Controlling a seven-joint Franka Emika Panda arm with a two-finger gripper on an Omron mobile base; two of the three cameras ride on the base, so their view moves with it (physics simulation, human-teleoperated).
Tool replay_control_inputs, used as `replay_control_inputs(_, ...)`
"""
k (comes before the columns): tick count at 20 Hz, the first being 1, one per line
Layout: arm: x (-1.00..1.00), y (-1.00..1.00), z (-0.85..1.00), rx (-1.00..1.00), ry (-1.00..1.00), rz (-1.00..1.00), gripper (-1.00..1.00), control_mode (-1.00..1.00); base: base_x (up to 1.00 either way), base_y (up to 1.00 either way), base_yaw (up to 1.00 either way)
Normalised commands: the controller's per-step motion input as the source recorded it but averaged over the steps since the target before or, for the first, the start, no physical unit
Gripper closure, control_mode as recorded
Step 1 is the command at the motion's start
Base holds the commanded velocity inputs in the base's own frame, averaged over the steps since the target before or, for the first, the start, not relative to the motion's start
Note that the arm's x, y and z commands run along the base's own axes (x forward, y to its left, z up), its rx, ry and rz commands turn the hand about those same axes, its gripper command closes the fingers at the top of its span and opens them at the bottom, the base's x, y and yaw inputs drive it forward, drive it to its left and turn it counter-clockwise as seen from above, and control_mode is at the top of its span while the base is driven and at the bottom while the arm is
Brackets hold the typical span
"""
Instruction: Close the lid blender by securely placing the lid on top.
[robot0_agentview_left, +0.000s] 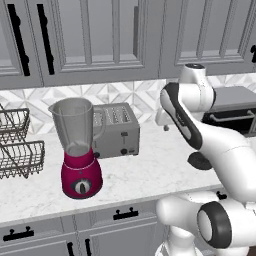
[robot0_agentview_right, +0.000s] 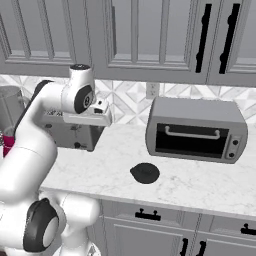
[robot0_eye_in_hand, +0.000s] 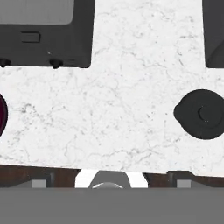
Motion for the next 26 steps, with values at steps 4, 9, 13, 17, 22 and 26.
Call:
replay_control_inputs(4, -0.04, -0.85, -1.0, 0.0, 0.33, 0.0, -1.0, -1.0, 0.0, 0.0, 0.0)
replay_control_inputs(9, 0.01, -1.0, -0.74, 0.06, 0.24, 0.0, -1.0, -1.0, 0.0, 0.0, 0.0)
replay_control_inputs(13, 0.13, -0.93, -0.77, 0.02, 0.11, 0.0, -1.0, -1.0, 0.0, 0.0, 0.0)
replay_control_inputs(17, 0.09, -0.79, -0.4, 0.01, 0.0, 0.0, -1.0, -1.0, 0.0, 0.0, 0.0)
replay_control_inputs(22, 0.37, -0.23, -0.19, 0.01, -0.06, 0.0, -1.0, -1.0, 0.0, 0.0, 0.0)
replay_control_inputs(26, 0.44, -0.03, -0.39, 0.0, -0.04, 0.0, -1.0, -1.0, 0.0, 0.0, 0.0)
